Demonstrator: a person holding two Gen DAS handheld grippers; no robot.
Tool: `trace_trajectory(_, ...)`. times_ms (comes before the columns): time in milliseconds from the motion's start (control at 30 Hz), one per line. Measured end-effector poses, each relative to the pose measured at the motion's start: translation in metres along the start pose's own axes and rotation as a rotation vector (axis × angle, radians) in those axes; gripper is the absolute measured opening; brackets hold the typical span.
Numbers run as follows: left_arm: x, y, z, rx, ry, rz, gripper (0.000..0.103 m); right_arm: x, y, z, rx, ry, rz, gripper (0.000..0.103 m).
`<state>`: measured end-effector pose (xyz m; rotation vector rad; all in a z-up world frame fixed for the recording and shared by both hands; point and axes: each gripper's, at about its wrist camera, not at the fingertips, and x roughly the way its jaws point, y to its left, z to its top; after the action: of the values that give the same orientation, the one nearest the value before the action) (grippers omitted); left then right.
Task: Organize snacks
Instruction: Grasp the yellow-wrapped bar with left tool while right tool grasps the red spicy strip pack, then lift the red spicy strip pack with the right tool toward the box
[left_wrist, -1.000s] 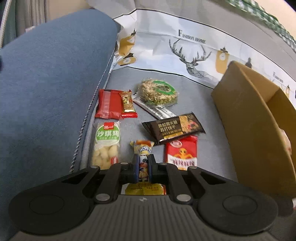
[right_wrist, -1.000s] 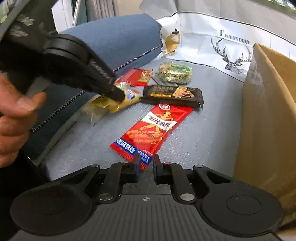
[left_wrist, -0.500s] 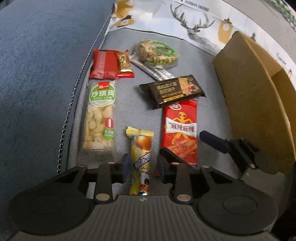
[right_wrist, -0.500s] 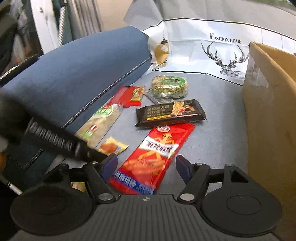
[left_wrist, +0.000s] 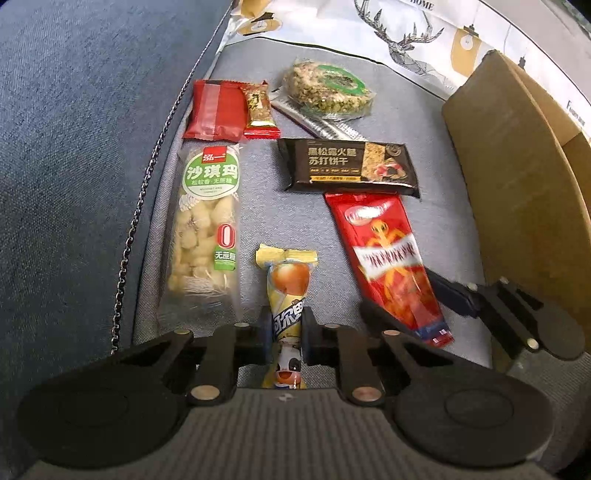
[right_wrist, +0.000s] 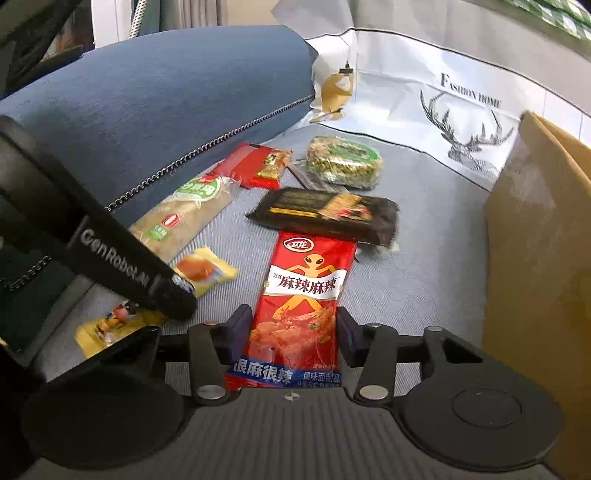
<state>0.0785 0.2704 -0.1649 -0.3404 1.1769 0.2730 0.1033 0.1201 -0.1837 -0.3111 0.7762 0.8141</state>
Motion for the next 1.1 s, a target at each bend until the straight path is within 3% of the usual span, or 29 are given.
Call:
trace_trajectory(267, -0.01, -0.007, -0.006, 0.04, -0.041, -0.056, 0.015, -0.053, -0.002, -0.015, 0.006, 0.027, 0.035, 0.048)
trace_trajectory(467, -0.007, -0.016, -0.008, 0.088, -0.006, -0.127, 0.015, -0.078, 0.001, -0.037, 0.027, 0.091, 0.072, 0.048)
trace_trajectory(733, 0.0, -0.019, -0.007, 0.121, 0.019, -0.101, 0.015, -0.063, -0.01, -0.042, 0.072, 0.115, 0.043, 0.052)
trace_trajectory(900, 0.001, -0.016, -0.006, 0.115, 0.023, -0.095, 0.019, -0.059, -0.008, -0.04, 0.077, 0.11, 0.051, 0.063)
trace_trajectory(1100, 0.005, -0.022, -0.007, 0.15, 0.036, -0.071, 0.022, -0.053, -0.008, -0.042, 0.053, 0.116, 0.028, 0.064)
